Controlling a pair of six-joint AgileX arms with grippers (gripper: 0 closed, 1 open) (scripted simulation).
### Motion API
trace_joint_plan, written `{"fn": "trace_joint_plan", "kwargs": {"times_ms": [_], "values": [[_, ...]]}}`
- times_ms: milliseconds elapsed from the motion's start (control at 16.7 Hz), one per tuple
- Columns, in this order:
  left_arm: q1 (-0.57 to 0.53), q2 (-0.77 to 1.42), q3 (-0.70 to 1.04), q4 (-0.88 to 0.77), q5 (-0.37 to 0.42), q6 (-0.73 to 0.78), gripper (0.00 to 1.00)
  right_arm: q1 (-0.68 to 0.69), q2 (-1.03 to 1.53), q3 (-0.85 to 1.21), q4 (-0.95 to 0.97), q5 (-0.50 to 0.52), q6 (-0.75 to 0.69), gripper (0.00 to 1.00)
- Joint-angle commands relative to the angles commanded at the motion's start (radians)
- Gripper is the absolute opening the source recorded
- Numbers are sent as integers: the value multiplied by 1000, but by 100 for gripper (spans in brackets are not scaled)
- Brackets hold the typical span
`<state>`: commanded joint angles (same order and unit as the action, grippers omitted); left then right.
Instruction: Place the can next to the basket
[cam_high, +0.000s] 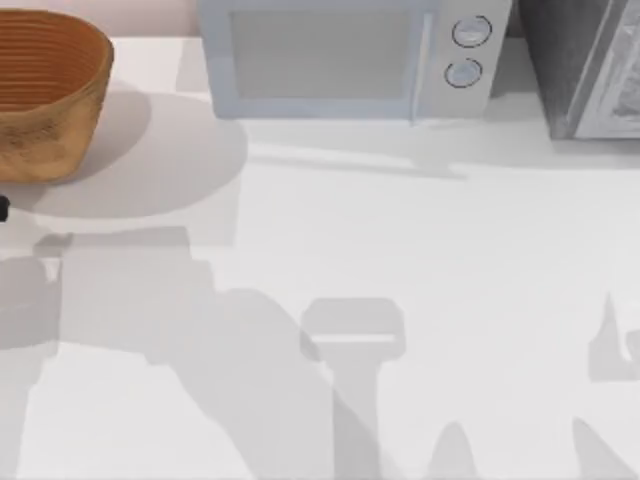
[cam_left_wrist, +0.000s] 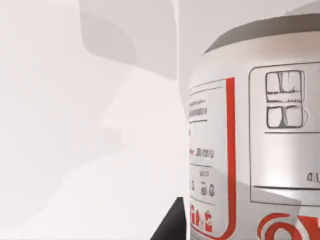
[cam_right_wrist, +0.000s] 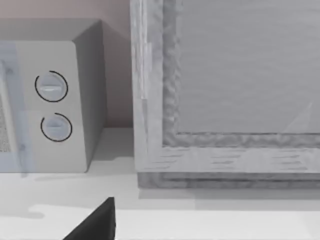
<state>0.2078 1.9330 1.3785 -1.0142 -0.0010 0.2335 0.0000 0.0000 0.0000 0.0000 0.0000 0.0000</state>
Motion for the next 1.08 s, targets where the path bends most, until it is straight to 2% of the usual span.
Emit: {"fn": "trace_joint_plan", "kwargs": {"times_ms": [240, 300, 840, 1080], "values": [[0, 0, 0, 0, 0, 0, 98, 0, 0, 0, 0, 0, 0, 100], [0, 0, 0, 0, 0, 0, 100, 0, 0, 0, 0, 0, 0, 100], [3, 1, 1, -1, 0, 1, 100, 0, 0, 0, 0, 0, 0, 100], [50, -12, 27, -31, 0, 29, 100, 0, 0, 0, 0, 0, 0, 100]]}}
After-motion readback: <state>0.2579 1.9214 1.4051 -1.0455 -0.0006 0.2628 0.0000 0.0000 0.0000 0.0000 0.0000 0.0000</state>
